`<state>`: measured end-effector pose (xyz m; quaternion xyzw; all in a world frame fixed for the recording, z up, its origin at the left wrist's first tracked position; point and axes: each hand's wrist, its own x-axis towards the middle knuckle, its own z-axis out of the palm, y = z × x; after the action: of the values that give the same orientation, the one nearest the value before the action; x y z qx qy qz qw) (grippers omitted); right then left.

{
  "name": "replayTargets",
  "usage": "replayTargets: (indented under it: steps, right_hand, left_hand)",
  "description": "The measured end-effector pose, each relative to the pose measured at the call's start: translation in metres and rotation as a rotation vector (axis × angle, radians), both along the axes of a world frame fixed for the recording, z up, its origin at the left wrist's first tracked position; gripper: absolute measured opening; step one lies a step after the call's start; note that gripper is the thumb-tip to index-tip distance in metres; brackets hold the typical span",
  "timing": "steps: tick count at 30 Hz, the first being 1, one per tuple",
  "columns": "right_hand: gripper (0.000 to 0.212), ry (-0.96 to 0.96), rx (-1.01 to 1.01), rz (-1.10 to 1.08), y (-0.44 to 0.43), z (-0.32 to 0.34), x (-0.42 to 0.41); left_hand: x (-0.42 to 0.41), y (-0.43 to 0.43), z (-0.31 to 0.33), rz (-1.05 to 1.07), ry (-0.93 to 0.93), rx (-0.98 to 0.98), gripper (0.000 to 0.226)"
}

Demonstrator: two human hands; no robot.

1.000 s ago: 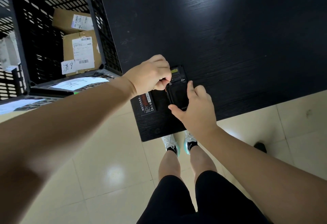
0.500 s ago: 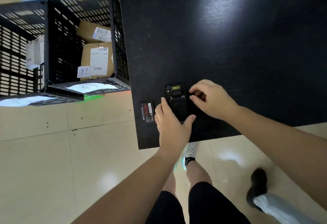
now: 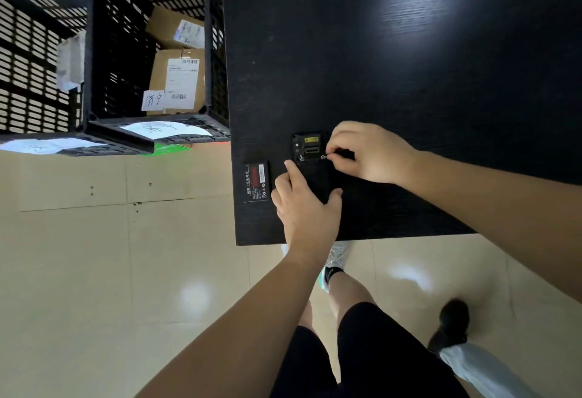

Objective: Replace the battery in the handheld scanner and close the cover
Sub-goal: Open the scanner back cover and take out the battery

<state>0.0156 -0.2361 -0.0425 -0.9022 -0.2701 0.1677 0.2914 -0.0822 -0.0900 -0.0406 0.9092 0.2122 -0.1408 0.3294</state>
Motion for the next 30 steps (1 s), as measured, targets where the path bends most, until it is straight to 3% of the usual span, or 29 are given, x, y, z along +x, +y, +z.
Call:
replayTargets:
  steps: [30]
  right_hand:
    - [0.010, -0.140, -0.276, 0.434, 0.009, -0.003, 0.036]
  left_hand:
    - [-0.001, -0.005, -0.002, 0.024, 0.015, 0.035, 0.100]
